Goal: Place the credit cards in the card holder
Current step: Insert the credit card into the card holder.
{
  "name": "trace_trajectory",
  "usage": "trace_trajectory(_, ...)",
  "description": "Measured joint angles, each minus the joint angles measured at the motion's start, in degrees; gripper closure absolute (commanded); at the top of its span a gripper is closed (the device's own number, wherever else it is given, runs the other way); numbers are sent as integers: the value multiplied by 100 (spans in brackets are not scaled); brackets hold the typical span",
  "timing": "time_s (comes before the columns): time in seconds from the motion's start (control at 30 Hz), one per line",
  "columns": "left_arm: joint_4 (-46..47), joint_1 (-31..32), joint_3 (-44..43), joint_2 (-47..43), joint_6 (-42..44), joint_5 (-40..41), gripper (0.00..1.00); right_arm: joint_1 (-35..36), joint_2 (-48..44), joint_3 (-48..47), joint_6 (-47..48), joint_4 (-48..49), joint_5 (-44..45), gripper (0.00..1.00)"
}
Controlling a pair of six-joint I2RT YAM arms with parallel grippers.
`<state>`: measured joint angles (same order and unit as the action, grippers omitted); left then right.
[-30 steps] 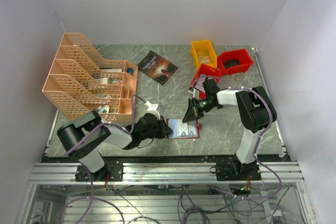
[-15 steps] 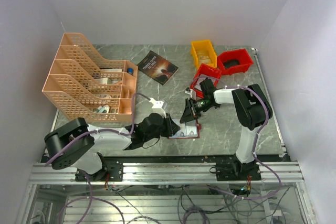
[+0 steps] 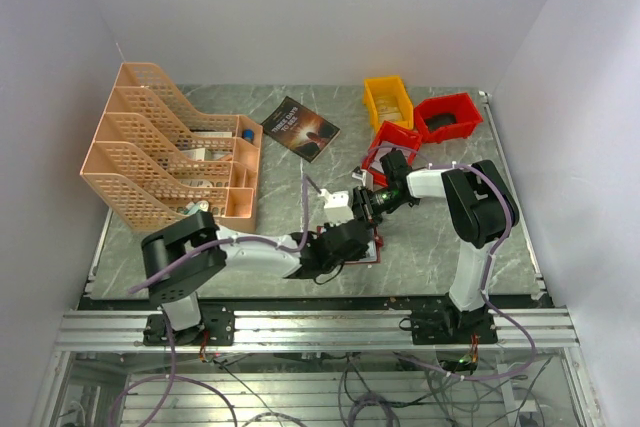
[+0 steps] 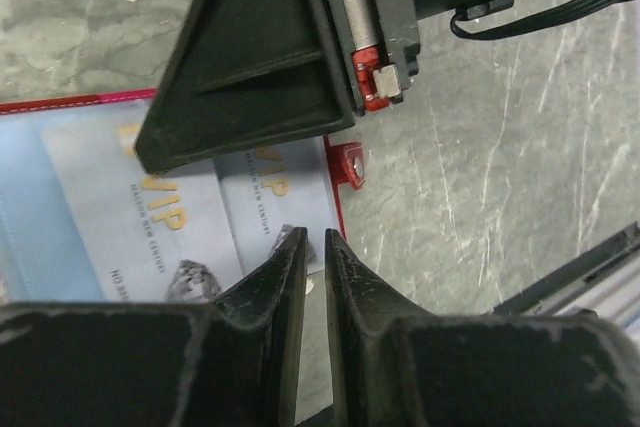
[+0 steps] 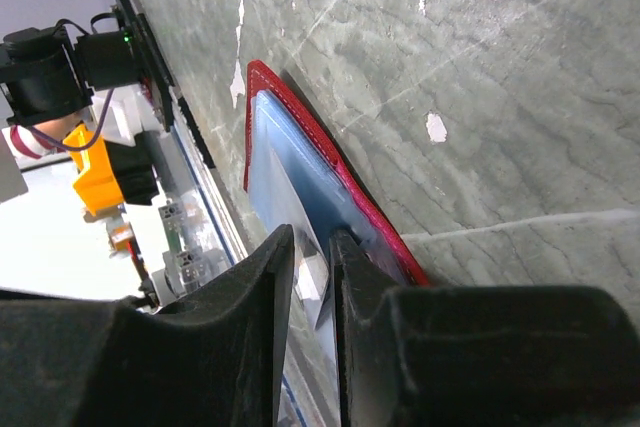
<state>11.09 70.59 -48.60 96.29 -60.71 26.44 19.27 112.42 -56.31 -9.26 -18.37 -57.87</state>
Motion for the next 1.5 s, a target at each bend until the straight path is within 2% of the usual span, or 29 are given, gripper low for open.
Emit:
trace_trajectory(0.27, -1414, 330, -1294, 901, -463, 723, 77, 0, 0, -15, 4, -31, 13, 77)
trace_trajectory(0.47, -2221, 422, -1757, 1215, -667, 1156, 77, 0, 0, -24, 4, -39, 22, 77)
trace_trajectory(1.5, -3023, 417, -2229, 1674, -940, 1843, 76, 4, 0, -26, 7, -48, 22, 75)
